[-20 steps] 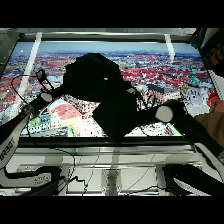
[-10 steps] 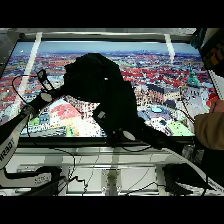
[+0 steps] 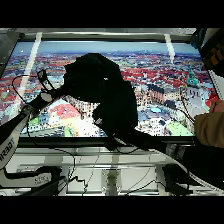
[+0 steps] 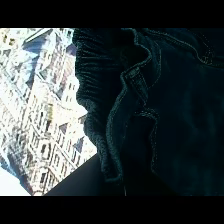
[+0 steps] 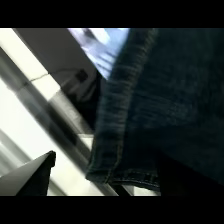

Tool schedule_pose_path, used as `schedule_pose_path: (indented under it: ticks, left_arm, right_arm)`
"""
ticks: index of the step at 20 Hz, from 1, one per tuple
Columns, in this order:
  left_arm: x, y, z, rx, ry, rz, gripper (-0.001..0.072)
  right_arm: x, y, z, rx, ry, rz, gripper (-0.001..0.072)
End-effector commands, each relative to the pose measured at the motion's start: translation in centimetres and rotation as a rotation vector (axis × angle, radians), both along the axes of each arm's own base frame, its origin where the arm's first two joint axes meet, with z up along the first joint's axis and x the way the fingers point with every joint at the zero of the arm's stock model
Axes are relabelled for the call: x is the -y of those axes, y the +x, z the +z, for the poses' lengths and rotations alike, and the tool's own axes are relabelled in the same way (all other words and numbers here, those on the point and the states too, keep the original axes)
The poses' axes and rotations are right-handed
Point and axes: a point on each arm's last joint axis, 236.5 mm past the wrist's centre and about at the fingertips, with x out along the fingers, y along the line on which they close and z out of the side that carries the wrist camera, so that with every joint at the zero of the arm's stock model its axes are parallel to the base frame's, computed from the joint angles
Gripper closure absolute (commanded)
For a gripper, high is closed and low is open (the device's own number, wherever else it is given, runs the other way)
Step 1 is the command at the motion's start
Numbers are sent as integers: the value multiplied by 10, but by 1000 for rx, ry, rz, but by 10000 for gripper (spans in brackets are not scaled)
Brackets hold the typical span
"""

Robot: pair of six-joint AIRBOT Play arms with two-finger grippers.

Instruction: Fold the clothes and pants, and hang the long-sleeved shirts on hangers.

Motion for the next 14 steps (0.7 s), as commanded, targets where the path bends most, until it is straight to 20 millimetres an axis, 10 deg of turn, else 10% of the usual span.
schedule_pose_path:
  ticks: [1,7,10,14]
  left_arm:
    - [0,0,1,1,0,1,646]
    - [0,0,1,1,-1,1,646]
    - [1,-1,5,4,-4,-5,646]
    - [0,0,34,59,10,-18,646]
  right_arm:
    - [17,16,-16,26,-113,-149,26]
    - [71,88,2,247,-299,-303,259]
    - [104,107,12,227,-347,-420,683]
    - [139,151,53,248,-319,-606,692]
